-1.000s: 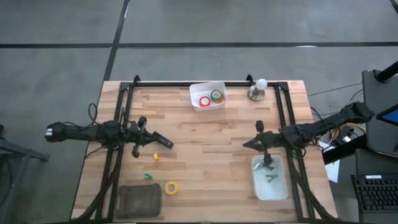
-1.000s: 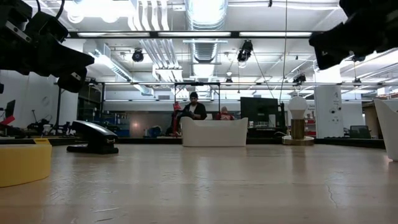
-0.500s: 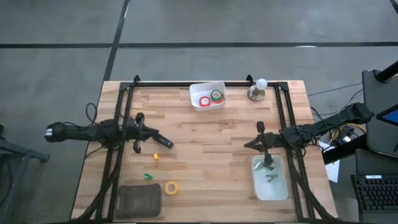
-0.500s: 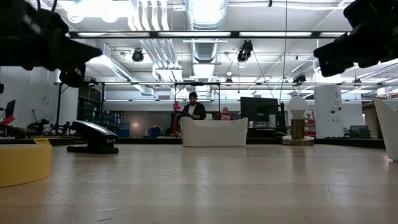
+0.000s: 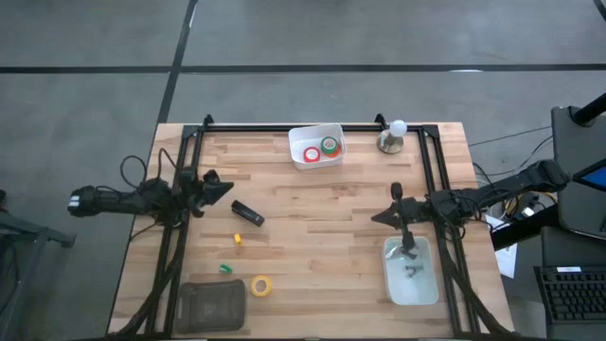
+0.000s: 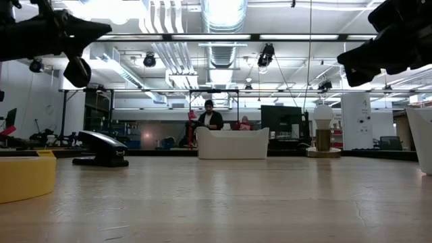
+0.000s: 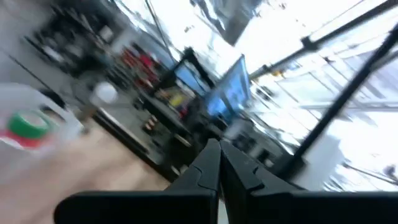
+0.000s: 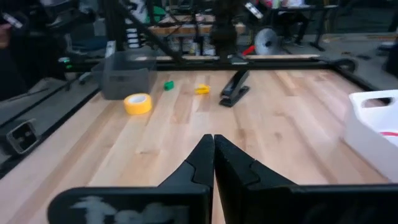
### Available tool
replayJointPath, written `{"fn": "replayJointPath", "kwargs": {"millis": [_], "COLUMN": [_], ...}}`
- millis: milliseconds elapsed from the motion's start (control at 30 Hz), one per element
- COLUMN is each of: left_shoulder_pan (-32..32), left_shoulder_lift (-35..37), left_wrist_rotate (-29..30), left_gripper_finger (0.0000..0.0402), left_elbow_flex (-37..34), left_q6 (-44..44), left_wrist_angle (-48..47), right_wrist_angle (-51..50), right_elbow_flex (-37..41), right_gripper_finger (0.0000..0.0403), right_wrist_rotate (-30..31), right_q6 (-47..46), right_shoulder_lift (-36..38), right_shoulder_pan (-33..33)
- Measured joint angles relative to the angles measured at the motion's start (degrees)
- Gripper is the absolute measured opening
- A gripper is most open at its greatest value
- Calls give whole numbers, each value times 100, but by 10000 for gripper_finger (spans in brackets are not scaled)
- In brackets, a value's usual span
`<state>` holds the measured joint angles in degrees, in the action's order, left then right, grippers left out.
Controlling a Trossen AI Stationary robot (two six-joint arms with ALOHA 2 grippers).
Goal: Pick and place Stapler, Stapler remover, tape
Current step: Put the yellow tape into the white bin
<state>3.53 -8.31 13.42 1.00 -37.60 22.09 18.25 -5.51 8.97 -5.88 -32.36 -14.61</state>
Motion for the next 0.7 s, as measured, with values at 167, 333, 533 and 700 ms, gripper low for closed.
{"fn": "replayJointPath", "kwargs": {"millis": [167,333,533,700], "left_shoulder_pan": [95,140,142,286], "left_shoulder_lift": [-311,-953,-1804,-2765], "left_wrist_rotate": [-578,-468,-407,-579], "left_gripper_finger": [24,73,157,178], "left_elbow_flex": [197,575,1249,2042], "left_q6": [-161,-179,265,260], "left_wrist_angle": [-12,-48,-355,-1392], "right_wrist_angle": [5,1,5,5], "right_elbow_flex": [96,208,235,291], "right_gripper_finger": [8,8,8,8], "right_wrist_rotate": [-163,-152,-396,-497], "right_q6": [-134,-296,-318,-401], "right_shoulder_lift": [11,11,11,6], "right_shoulder_pan": [65,65,65,68]}}
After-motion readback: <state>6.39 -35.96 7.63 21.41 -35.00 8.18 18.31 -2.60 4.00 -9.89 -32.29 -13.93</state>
